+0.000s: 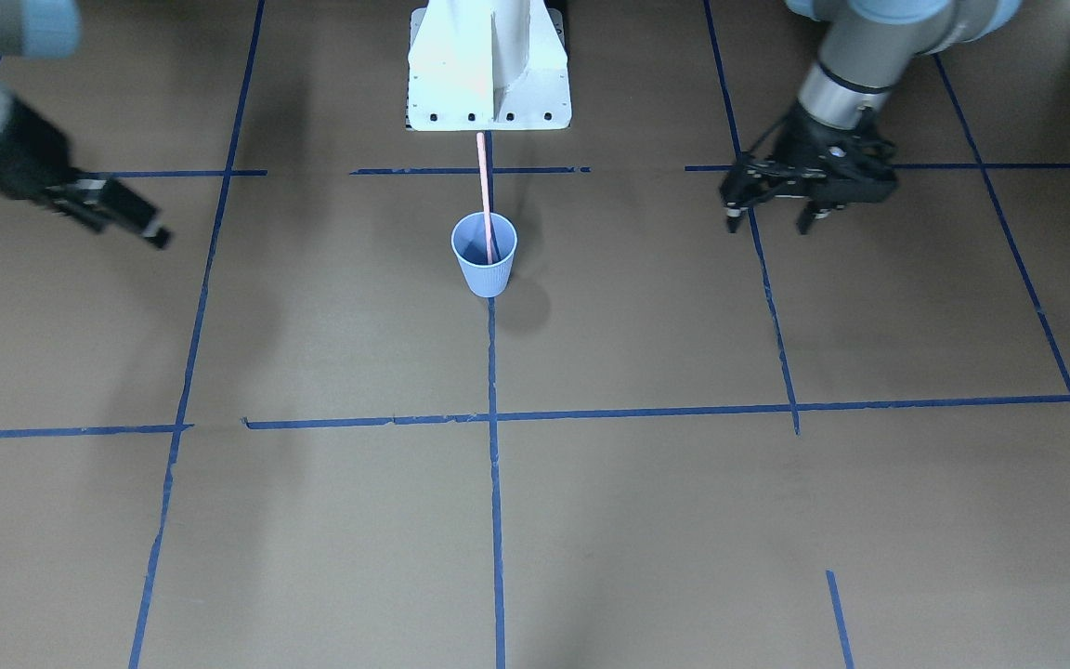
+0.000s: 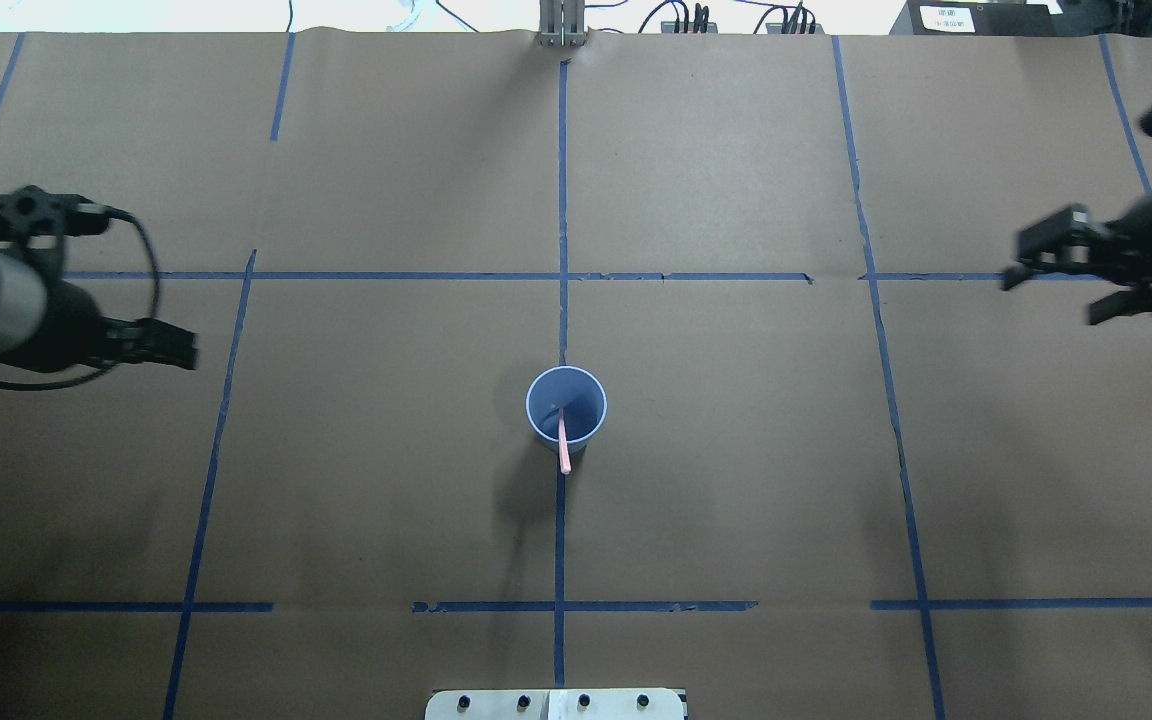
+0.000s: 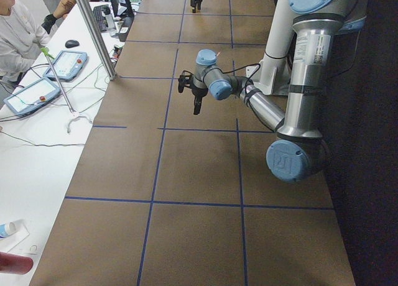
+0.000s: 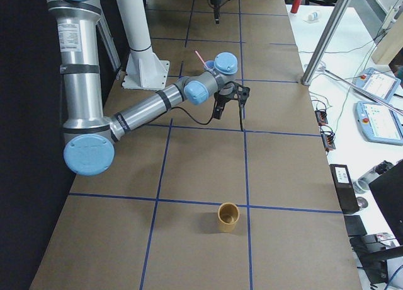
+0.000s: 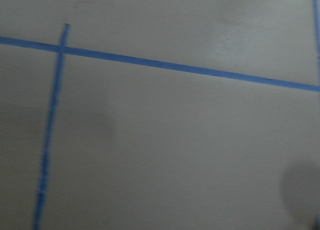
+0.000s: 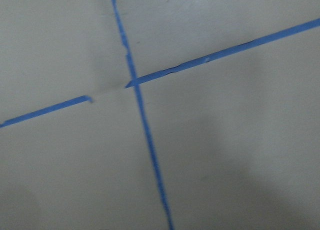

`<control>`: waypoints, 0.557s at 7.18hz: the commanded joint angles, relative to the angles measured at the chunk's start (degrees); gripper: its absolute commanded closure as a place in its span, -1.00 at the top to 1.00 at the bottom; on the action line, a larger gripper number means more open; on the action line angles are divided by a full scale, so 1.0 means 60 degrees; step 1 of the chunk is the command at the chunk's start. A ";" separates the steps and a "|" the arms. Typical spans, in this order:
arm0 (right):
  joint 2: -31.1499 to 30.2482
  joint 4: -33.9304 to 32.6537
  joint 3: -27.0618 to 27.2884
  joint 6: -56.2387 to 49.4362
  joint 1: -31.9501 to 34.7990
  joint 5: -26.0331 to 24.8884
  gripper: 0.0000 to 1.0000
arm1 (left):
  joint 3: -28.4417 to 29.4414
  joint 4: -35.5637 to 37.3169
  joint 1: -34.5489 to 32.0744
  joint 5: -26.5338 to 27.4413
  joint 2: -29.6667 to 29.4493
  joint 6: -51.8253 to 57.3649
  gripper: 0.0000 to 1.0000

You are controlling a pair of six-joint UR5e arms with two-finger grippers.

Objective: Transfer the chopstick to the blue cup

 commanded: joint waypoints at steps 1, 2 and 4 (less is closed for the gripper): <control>-0.1594 -0.0046 -0.0594 -0.5045 0.2250 -0.0013 1.00 | 0.0138 0.0149 -0.2694 -0.1843 0.1193 0.3665 1.00; -0.1788 -0.0104 -0.1192 -0.7169 0.3088 -0.0027 1.00 | 0.0720 0.0396 -0.4041 -0.1921 0.1386 0.5902 1.00; -0.1790 -0.0134 -0.2133 -0.9949 0.3696 -0.0653 1.00 | 0.2533 0.1363 -0.5921 -0.2637 0.0835 0.9411 1.00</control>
